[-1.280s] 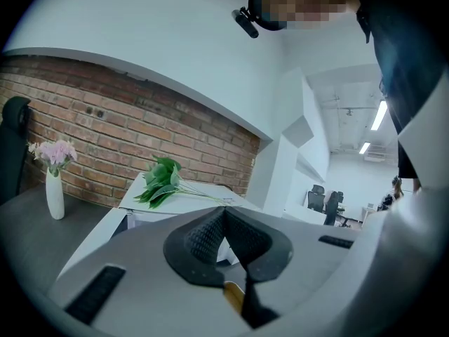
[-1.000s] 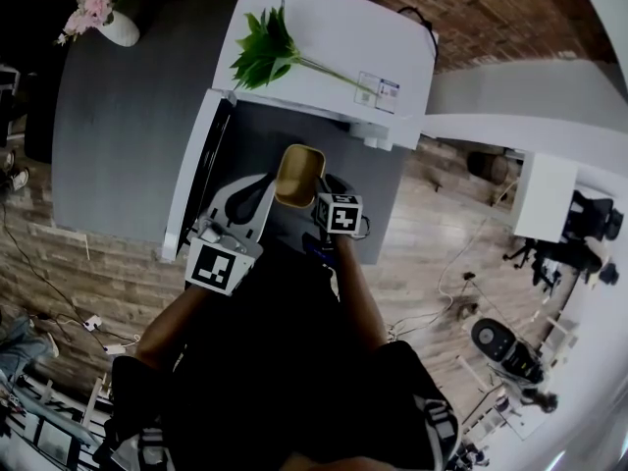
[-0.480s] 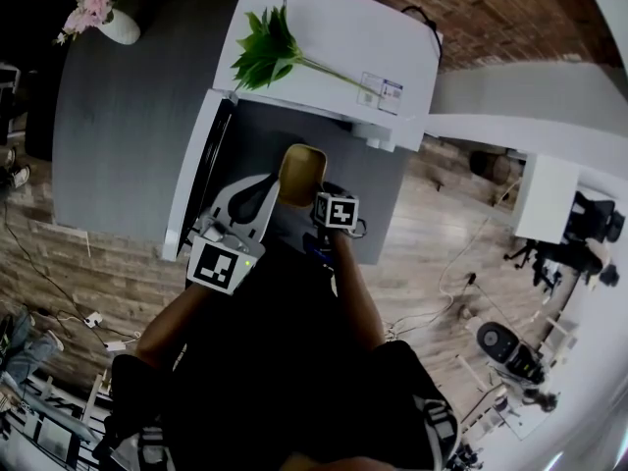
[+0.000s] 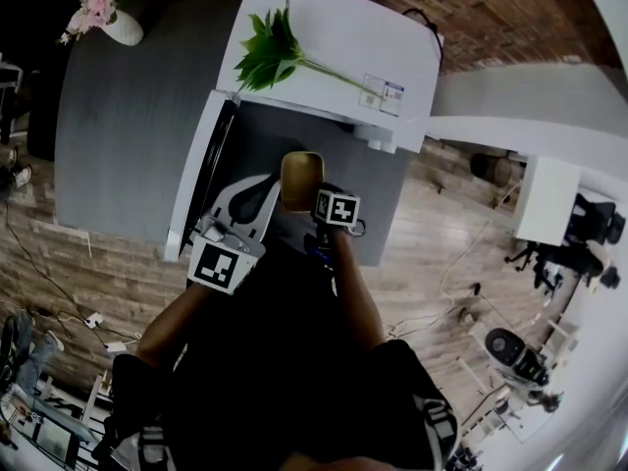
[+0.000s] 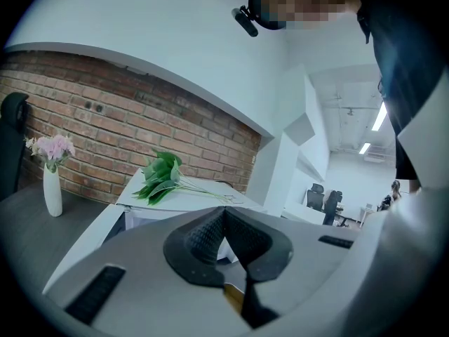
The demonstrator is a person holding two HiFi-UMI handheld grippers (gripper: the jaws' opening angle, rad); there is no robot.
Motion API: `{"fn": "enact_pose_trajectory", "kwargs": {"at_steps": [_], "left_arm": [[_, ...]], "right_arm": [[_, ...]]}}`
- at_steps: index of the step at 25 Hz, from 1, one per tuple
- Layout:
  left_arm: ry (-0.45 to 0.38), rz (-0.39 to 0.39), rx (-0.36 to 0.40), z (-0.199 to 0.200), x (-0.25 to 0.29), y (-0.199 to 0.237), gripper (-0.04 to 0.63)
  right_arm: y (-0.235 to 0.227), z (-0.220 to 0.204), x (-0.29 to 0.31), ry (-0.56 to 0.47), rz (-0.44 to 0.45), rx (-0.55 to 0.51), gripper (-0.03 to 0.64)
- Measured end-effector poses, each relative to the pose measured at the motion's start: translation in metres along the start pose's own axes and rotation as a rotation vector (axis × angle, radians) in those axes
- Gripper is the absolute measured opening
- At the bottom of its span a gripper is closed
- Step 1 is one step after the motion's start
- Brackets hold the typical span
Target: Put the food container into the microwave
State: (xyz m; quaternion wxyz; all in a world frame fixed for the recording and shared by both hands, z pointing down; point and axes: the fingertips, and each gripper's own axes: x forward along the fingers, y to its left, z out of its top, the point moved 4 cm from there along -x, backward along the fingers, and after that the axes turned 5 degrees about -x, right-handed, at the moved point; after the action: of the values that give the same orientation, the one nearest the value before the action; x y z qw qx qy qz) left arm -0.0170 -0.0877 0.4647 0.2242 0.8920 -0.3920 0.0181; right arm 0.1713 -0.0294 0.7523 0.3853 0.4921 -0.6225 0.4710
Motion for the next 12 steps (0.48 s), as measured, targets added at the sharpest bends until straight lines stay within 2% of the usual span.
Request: {"fn": "enact_pose_trajectory", "kwargs": {"at_steps": [12], "left_arm": [[-0.018, -0.002, 0.011, 0.004, -0.005, -0.002, 0.035]], "right_arm": [[0.002, 0.012, -0.005, -0.056, 0.013, 0.01, 0.043]]}}
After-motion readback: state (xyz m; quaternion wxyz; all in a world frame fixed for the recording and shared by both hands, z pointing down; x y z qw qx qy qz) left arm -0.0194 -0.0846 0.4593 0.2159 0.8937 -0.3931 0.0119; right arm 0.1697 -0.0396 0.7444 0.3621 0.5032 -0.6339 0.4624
